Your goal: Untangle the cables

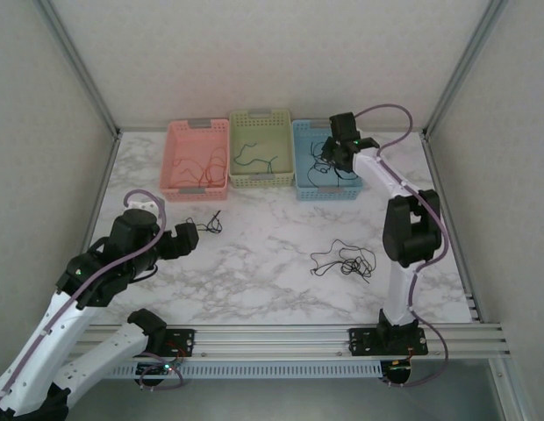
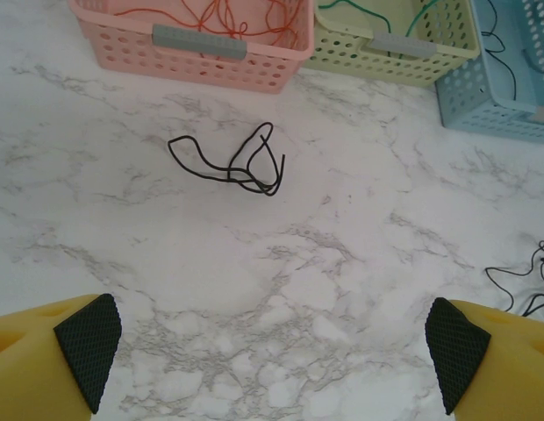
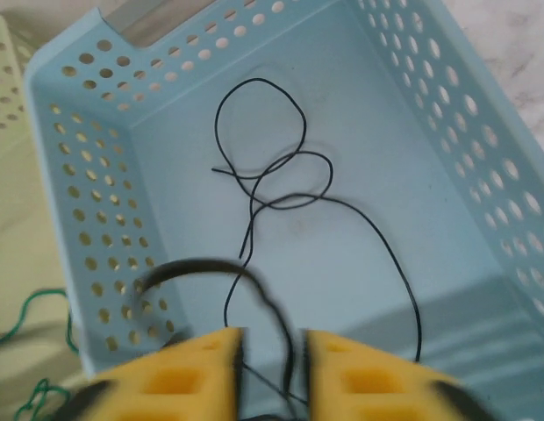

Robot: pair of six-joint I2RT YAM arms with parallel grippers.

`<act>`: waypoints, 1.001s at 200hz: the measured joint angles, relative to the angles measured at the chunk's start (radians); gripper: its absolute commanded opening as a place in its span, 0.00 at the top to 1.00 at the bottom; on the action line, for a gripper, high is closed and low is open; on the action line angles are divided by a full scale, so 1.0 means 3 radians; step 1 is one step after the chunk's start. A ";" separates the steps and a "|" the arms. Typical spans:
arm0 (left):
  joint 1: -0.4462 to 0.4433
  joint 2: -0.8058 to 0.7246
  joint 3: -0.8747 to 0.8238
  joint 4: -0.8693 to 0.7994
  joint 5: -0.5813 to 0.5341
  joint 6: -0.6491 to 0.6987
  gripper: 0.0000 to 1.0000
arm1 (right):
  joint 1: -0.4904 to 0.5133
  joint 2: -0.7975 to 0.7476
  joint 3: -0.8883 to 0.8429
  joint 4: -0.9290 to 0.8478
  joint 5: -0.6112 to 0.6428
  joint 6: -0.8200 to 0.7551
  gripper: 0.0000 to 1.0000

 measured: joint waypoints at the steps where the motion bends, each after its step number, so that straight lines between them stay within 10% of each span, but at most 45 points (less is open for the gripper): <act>1: 0.0000 0.0000 -0.0001 -0.0001 -0.0001 -0.0001 0.07 | 0.0000 0.0009 0.0011 -0.0004 0.0001 -0.0005 0.51; 51: 0.0000 0.0045 -0.0017 -0.0045 -0.0128 -0.0080 0.07 | -0.0013 -0.0028 0.0113 -0.0102 -0.0094 0.0006 0.48; 122: 0.0000 0.0796 -0.0547 0.0607 0.0072 -0.0546 0.10 | 0.0225 -0.2145 -0.1970 0.0367 -0.0507 -0.0022 0.50; 200: 0.0504 0.1874 -0.0868 0.1768 0.0436 -0.1066 0.27 | 0.0425 -0.3216 -0.2808 0.0286 -0.0684 -0.0173 0.49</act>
